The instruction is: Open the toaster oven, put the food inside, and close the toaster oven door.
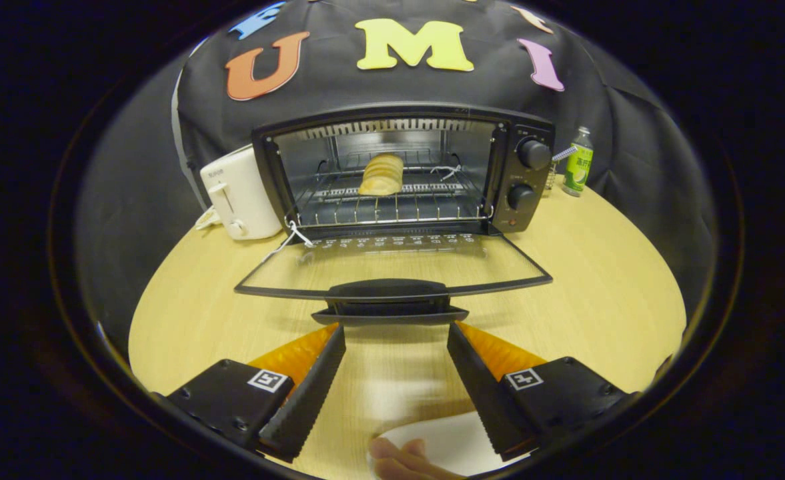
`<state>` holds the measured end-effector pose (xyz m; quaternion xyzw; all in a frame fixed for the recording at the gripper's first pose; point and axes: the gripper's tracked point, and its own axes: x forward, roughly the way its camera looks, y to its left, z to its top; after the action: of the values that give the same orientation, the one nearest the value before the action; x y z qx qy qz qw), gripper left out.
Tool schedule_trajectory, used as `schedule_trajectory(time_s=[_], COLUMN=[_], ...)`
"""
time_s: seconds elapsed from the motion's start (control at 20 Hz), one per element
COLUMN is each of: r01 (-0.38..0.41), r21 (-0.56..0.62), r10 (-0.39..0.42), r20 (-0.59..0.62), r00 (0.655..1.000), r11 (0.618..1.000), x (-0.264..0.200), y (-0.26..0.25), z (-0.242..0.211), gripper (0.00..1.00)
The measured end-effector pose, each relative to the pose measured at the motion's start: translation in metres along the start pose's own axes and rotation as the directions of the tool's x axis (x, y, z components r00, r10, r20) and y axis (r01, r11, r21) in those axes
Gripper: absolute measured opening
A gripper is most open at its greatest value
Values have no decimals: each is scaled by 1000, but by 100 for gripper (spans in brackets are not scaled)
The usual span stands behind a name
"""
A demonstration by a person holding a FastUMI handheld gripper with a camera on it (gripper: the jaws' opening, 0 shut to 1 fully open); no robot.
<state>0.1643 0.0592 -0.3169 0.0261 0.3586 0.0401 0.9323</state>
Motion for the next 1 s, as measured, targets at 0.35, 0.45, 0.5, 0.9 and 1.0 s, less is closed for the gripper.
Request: schedule_trajectory(time_s=[0.35, 0.45, 0.5, 0.9, 1.0], r01=[-15, -10, -8, 11, 12], r21=[9, -9, -14, -4, 0], r10=[14, 12, 10, -10, -12], r20=[155, 197, 212, 242, 245], r00=[988, 980, 977, 970, 969], r11=[1000, 1000, 1000, 1000, 1000], x=[-14, -16, -17, -17, -17], y=[4, 5, 5, -3, -5], z=[35, 45, 49, 63, 67], gripper=[100, 100, 100, 100, 100])
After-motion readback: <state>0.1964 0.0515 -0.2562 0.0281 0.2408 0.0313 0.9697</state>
